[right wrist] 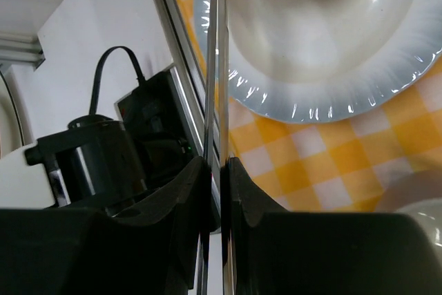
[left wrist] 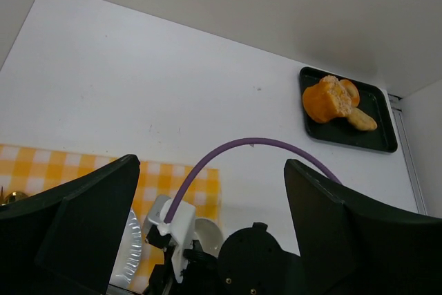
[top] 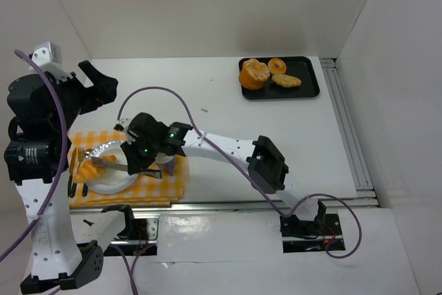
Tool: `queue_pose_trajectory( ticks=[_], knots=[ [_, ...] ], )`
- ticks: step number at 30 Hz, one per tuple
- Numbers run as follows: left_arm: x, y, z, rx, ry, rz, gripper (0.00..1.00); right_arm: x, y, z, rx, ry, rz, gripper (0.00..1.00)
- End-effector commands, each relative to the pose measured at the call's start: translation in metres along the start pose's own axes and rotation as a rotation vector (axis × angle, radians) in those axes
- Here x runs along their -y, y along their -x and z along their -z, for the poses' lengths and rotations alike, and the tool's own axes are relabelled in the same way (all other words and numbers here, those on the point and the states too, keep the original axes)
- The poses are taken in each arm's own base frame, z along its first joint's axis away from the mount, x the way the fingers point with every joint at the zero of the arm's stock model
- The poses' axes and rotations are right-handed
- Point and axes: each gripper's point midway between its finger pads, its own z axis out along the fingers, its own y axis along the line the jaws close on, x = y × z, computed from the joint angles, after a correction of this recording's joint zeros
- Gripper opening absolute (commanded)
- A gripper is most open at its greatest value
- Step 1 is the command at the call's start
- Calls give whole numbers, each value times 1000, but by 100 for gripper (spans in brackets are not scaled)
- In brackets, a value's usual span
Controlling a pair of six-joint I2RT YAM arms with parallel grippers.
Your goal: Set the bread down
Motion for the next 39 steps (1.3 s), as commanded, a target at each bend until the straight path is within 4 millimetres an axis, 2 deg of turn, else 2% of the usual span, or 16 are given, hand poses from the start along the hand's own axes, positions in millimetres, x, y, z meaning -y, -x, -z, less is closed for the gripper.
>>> queue_pose_trajectory(
  ticks=[1, 2, 4, 8, 14, 16, 21, 23, 24, 26, 27, 29, 30, 31, 34, 39],
  knots=[
    [0, 3, 3, 23, 4, 5, 99, -20, 30, -1, 88, 114, 42, 3],
    [-1, 5, 6, 35, 11, 5, 99, -19, 30, -3, 89, 115, 43, 20],
    [-2, 6, 6, 39, 20, 5, 99, -25, 34, 3, 95, 131, 49, 38],
    [-4, 3, 4, 30, 23, 6, 99, -25, 42, 14, 121, 93, 58, 41],
    [-4, 3, 4, 30, 23, 6, 99, -13, 63, 47, 186, 47, 48, 67],
    [-4, 3, 4, 30, 23, 6, 99, -6, 64, 54, 193, 27, 39, 69],
    [-4, 3, 4, 30, 23, 6, 99, 25, 91, 106, 303, -87, 25, 69],
    [-3, 4, 2, 30, 23, 6, 99, 47, 89, 121, 319, -154, 8, 67],
    [-3, 5, 2, 30, 23, 6, 99, 64, 103, 147, 382, -236, 4, 65],
    [-3, 5, 2, 30, 23, 6, 99, 98, 94, 167, 377, -345, -33, 65],
    [-3, 5, 2, 30, 23, 6, 99, 125, 105, 204, 442, -427, -65, 65],
    [-3, 5, 2, 30, 23, 6, 99, 165, 87, 232, 448, -527, -134, 65],
    [-2, 7, 2, 39, 20, 5, 99, 189, 91, 274, 515, -592, -169, 64],
    [-3, 5, -2, 29, 24, 6, 99, 205, 86, 292, 536, -639, -195, 64],
    [-4, 0, -7, 8, 20, 8, 99, 269, 48, 349, 563, -810, -325, 64],
    [-2, -1, -14, -8, 4, 9, 99, 329, 8, 411, 621, -924, -484, 64]
  ],
)
